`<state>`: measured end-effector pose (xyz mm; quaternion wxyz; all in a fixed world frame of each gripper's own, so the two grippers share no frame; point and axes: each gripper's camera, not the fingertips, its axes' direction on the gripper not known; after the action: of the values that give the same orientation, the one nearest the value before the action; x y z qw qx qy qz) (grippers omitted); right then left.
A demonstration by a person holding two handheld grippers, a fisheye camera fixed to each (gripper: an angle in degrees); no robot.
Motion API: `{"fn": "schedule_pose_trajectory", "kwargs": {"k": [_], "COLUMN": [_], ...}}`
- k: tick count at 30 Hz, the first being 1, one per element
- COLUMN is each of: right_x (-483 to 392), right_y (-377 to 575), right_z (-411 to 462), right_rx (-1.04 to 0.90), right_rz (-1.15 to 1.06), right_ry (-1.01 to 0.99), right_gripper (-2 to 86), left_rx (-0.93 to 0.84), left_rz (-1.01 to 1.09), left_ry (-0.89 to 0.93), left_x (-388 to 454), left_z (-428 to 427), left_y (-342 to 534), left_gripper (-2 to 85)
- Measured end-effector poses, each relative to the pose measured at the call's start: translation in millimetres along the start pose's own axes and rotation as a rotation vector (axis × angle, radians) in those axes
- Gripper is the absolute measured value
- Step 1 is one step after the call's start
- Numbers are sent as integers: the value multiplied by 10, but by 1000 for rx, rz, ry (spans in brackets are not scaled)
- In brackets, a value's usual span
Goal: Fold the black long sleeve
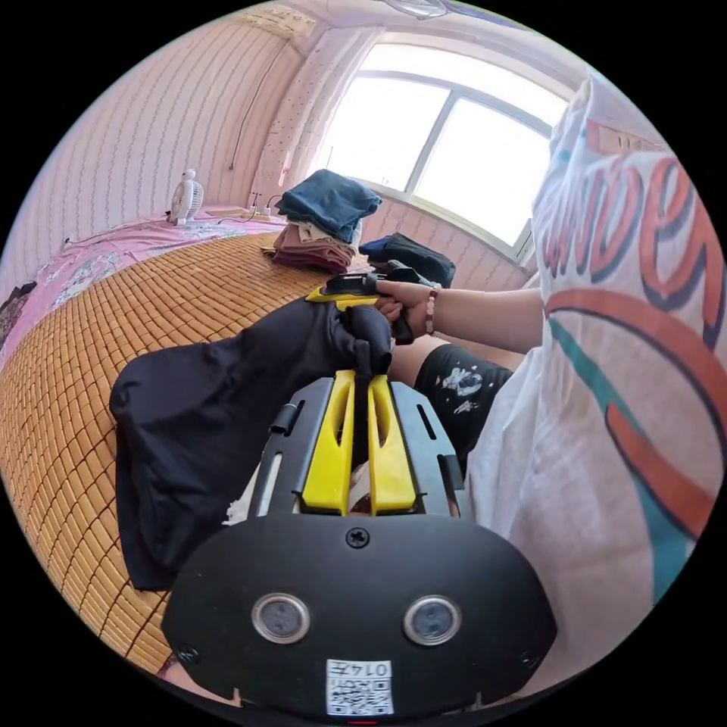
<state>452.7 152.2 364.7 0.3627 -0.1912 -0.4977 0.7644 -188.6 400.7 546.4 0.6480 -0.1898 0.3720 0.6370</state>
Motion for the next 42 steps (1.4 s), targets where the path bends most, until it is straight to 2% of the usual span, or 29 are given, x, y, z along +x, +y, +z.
{"fn": "schedule_pose_trajectory", "kwargs": {"k": [3,6,8,12,16,19,23,27,30,33,36,38,42], "right_x": [-128,-514,-790,-1354,-1481,-1397,-1434,-1332,-1118,-976,-909,-891,-968], "right_y": [70,159,214,240,240,329,510,711,704,693,769,838,977], "right_z": [-326,-374,-236,594,1759,2298,2408,2488,2728,2865,2911,2930,2838], "right_rx": [15,-9,-28,-176,-334,-404,-427,-444,-519,-573,-564,-572,-582], "right_rz": [38,-83,-207,-486,-611,-664,-751,-908,-922,-855,-867,-918,-1046], "right_ry": [94,317,350,252,342,401,372,604,737,656,649,650,628], "right_gripper": [19,20,21,30,65,71,69,61,87,86,74,62,25], "left_rx": [55,68,70,135,83,152,126,71,0,-28,-211,-239,-235], "left_rz": [7,-20,-68,-205,-515,-683,-730,-760,-751,-705,-694,-675,-631], "left_ry": [49,49,16,-33,-5,-15,-196,-245,-289,-366,-351,-366,-284], "left_x": [2,-35,-126,-393,-931,-1132,-1145,-1230,-1325,-1458,-1658,-1673,-1583], "left_z": [4,-54,-169,-511,-774,-988,-1198,-1149,-1021,-888,-648,-646,-766], "left_y": [-56,-71,-35,126,461,686,720,675,534,372,227,115,-26], "left_gripper": [0,1,1,8,38,52,57,66,87,102,91,5,-7]}}
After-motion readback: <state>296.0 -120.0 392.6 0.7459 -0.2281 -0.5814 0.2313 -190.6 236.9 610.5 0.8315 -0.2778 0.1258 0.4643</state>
